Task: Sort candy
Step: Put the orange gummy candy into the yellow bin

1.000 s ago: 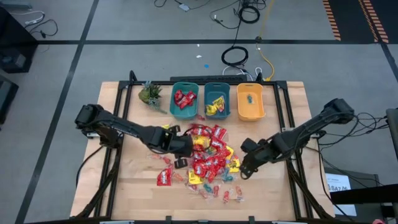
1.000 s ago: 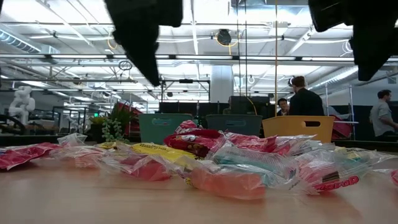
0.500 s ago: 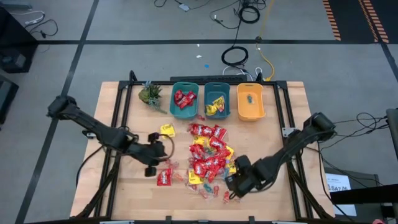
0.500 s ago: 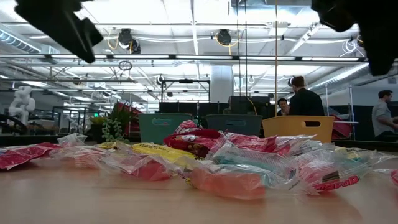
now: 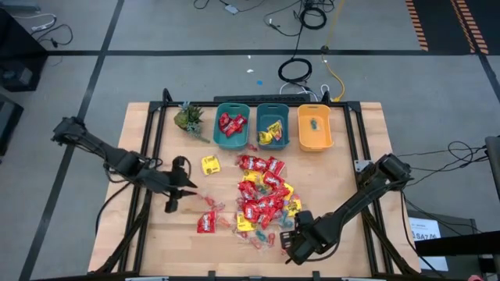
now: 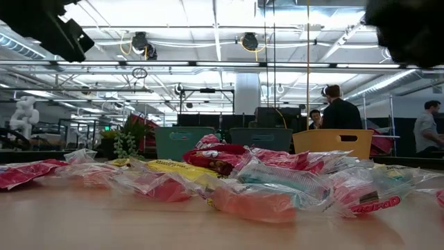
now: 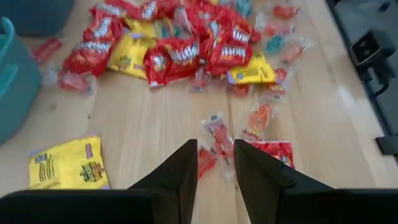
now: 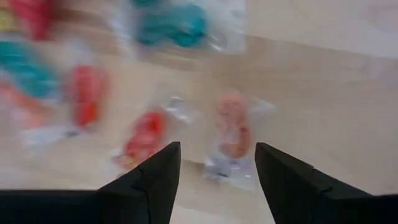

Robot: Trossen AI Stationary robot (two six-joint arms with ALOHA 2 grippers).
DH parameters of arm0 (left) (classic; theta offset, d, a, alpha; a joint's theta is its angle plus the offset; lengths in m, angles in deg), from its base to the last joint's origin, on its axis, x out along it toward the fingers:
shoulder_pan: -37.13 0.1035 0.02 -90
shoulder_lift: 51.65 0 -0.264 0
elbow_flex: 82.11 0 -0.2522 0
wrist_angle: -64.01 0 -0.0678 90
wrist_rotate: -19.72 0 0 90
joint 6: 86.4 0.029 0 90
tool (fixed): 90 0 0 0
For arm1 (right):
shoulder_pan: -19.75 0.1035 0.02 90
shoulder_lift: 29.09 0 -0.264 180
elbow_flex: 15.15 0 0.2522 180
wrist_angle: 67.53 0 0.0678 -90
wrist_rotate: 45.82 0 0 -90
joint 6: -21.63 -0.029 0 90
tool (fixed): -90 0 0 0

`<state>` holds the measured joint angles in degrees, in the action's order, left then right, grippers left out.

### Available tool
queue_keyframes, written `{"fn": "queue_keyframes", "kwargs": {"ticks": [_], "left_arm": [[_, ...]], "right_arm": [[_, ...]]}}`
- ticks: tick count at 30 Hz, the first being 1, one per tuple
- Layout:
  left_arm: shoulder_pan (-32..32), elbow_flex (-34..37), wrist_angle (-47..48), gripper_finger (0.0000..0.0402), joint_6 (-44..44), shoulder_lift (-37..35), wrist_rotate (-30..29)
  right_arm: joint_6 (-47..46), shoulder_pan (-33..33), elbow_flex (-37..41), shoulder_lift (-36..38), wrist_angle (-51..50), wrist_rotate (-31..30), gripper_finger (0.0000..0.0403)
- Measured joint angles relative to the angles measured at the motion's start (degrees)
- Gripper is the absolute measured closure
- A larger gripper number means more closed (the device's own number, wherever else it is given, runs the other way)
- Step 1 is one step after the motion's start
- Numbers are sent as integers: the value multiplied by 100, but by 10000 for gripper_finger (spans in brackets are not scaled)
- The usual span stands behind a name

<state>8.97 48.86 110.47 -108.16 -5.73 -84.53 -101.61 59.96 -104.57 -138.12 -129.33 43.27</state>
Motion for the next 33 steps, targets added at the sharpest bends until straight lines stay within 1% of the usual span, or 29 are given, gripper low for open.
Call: {"fn": "queue_keyframes", "kwargs": {"ticks": [1,6,9,11,16,17,18,23,26,29,33], "left_arm": [[2,34,-19,288,12,-121,-8],[0,243,-30,288,106,-691,-2],[0,283,-29,288,-23,-942,3],[0,285,-19,288,-28,-1063,5],[0,285,18,288,124,-1265,3],[0,285,29,288,149,-1295,-1],[0,285,62,288,159,-1327,-38],[0,285,90,288,436,-1441,-199],[2,285,111,288,490,-1477,-300],[3,285,150,288,569,-1487,-334],[58,285,358,288,575,-1502,-606]], "right_arm": [[-28,2,0,-70,-25,109,204],[-45,3,0,-445,-39,264,205],[-17,2,-28,-569,18,380,223],[-15,4,-24,-587,25,398,254],[7,6,-9,-522,-15,396,371],[45,5,-4,-495,-10,393,385],[77,4,-3,-467,-9,386,391],[-55,4,11,-203,-194,299,387],[-161,4,10,104,-440,-39,398],[-207,-42,11,479,-777,-427,400],[-75,-210,9,1056,-1439,-989,402]]}}
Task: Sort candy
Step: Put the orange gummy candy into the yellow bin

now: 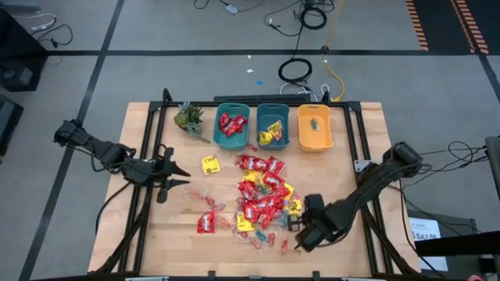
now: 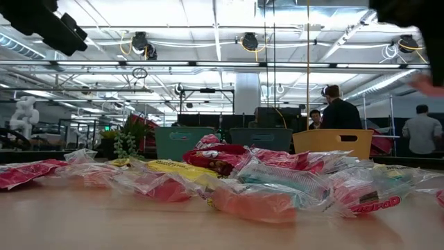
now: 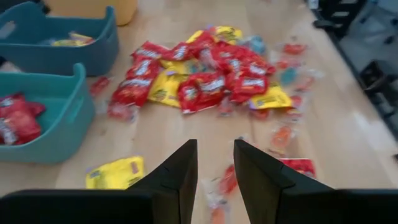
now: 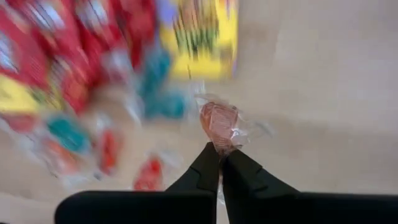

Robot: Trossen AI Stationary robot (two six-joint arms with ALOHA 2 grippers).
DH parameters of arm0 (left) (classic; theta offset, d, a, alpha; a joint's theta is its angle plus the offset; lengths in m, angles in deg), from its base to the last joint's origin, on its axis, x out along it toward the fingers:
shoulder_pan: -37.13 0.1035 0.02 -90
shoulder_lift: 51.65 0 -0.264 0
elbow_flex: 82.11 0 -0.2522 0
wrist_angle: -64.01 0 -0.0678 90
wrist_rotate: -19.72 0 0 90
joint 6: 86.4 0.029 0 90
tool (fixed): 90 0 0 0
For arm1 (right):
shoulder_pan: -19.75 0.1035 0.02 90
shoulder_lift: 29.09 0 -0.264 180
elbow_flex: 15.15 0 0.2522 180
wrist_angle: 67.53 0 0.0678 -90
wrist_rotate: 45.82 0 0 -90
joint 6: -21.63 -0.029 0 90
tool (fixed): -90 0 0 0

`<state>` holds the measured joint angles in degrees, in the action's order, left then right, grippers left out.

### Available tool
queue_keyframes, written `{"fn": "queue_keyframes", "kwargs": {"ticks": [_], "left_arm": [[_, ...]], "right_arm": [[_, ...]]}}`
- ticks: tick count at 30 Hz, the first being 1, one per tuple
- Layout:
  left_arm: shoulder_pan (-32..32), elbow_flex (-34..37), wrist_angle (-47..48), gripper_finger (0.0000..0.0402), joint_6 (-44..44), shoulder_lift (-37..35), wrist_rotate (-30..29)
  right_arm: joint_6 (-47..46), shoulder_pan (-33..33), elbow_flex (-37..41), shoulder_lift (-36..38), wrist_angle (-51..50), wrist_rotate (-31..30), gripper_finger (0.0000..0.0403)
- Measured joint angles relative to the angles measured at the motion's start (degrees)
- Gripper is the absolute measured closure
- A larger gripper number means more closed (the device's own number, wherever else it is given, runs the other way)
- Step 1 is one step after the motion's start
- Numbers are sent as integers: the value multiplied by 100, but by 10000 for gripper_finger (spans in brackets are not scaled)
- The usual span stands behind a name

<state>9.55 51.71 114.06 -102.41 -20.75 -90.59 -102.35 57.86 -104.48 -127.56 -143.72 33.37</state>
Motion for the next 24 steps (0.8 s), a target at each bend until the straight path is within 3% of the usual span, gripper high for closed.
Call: {"fn": "queue_keyframes", "kwargs": {"ticks": [10,17,21,24], "left_arm": [[525,0,-171,288,387,-307,306],[1563,395,-944,288,1039,-594,718],[2151,820,-1353,288,1033,-640,1528],[2384,942,-1361,288,928,-642,1684]], "right_arm": [[1274,-1209,-2,1373,-1683,-1234,403],[3094,-2692,-2,2090,-2093,-1528,403],[4233,-3659,-2,2371,-2090,-1635,403],[5142,-4416,-2,2471,-1953,-1612,403]]}}
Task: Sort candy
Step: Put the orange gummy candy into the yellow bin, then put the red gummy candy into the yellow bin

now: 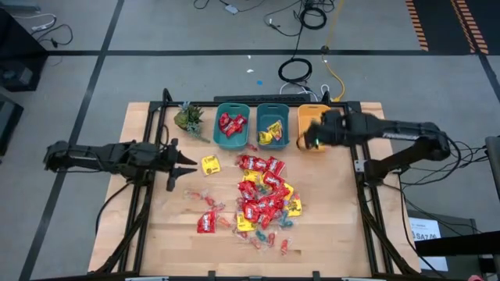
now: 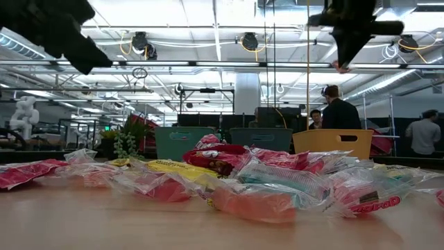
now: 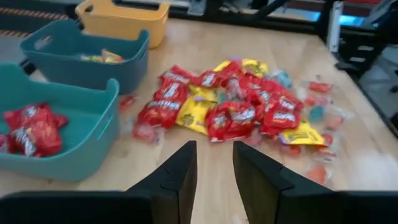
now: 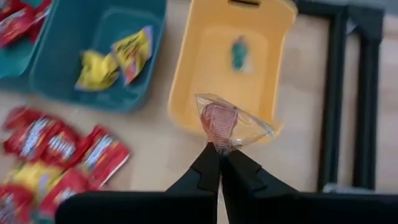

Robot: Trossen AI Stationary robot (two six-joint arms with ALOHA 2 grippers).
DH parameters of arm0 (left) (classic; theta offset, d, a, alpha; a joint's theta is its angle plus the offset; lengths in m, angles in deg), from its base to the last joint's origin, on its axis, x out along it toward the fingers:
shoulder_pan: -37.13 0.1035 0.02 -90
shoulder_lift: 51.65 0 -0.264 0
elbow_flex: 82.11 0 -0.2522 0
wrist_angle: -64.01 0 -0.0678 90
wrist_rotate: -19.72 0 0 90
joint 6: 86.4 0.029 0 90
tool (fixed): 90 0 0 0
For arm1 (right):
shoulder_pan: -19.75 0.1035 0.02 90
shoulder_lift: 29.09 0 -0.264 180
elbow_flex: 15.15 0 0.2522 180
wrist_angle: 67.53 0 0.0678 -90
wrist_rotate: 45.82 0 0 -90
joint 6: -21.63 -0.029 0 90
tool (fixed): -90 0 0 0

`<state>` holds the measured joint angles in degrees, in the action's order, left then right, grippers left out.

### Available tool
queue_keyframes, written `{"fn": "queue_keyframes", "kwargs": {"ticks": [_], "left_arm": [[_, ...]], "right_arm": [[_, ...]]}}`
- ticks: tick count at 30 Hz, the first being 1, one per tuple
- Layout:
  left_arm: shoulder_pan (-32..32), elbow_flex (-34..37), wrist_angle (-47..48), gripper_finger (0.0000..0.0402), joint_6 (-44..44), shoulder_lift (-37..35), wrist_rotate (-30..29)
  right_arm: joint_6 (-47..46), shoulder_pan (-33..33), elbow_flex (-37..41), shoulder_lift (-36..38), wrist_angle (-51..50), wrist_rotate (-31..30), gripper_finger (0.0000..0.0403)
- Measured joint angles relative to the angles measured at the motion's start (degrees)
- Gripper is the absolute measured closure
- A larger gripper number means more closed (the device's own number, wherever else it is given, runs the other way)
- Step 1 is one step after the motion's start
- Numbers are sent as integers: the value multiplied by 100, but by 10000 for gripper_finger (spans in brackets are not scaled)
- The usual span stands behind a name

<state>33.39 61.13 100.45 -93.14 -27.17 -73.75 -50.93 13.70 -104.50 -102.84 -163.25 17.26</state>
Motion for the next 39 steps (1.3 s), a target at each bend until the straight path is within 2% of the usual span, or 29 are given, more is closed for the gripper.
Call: {"fn": "queue_keyframes", "kwargs": {"ticks": [5,9,12,15,18,21,33,39], "left_arm": [[89,0,-290,288,-44,-5,2],[89,0,-482,288,-41,-5,2],[89,0,-465,288,-40,-3,2],[89,0,-457,288,-40,-3,2],[89,0,-457,288,-58,-3,2],[89,0,-457,288,-306,-3,4],[87,-2,-454,288,-331,-3,4],[87,-2,-452,288,-336,-3,2]], "right_arm": [[1641,-1193,7,-18,710,225,403],[2747,-2169,263,-51,1620,751,403],[3181,-2832,513,-53,2094,1127,402],[3421,-3237,684,-53,2193,1147,403],[3452,-3420,783,-52,2252,1196,395],[3557,-3494,807,-52,2328,1231,371],[3771,-3493,807,-51,2625,1202,211],[3613,-3452,807,-36,2447,1205,170]]}}
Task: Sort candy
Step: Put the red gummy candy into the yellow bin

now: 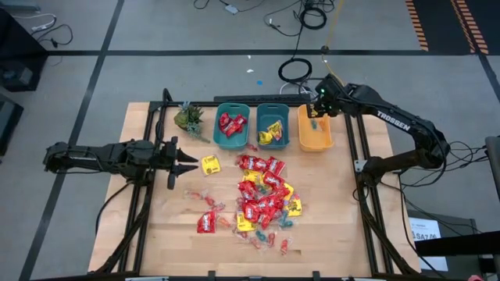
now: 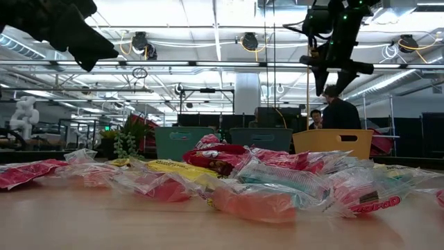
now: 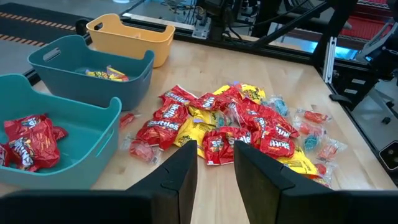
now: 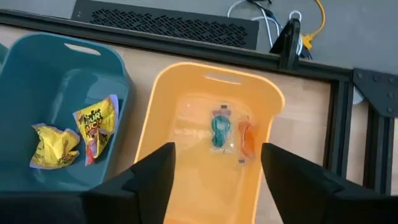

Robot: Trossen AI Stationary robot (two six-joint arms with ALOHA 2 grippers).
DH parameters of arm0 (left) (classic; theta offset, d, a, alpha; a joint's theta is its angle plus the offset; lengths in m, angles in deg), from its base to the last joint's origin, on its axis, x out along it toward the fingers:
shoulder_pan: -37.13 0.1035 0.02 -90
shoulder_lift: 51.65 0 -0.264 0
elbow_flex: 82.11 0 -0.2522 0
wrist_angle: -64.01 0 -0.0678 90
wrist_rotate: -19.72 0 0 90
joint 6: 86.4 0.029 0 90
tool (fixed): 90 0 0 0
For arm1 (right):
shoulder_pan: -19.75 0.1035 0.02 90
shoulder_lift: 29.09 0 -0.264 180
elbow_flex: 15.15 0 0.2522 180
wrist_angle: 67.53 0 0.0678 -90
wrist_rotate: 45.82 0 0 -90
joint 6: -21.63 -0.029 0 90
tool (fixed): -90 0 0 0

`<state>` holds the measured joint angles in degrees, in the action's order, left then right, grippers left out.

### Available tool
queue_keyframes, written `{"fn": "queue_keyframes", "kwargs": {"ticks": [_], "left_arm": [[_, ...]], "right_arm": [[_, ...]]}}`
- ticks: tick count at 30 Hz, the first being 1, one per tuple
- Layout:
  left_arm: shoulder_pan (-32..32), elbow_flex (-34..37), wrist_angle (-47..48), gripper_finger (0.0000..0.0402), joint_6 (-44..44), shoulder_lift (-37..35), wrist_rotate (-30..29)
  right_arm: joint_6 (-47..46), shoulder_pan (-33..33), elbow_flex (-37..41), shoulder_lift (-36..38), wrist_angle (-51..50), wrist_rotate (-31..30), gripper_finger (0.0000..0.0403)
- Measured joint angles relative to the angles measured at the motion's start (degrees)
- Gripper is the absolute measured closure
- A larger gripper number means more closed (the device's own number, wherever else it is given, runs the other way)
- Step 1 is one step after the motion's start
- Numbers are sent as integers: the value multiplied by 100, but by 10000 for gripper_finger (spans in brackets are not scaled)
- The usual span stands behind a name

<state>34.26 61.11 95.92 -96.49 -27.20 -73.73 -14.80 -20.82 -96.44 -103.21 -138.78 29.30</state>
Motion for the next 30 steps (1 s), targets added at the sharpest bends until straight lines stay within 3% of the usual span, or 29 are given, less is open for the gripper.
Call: {"fn": "queue_keyframes", "kwargs": {"ticks": [7,15,23,30], "left_arm": [[0,-2,45,288,-6,0,2],[0,-4,44,288,-10,0,2],[-2,-4,44,288,-10,2,0],[-2,-4,44,288,-10,0,20]], "right_arm": [[-969,797,0,416,-720,-313,178],[-3497,3117,0,750,-1592,-649,195],[-5584,5392,0,-92,-1437,-487,205],[-7482,6783,0,-1074,-107,-259,206]]}}
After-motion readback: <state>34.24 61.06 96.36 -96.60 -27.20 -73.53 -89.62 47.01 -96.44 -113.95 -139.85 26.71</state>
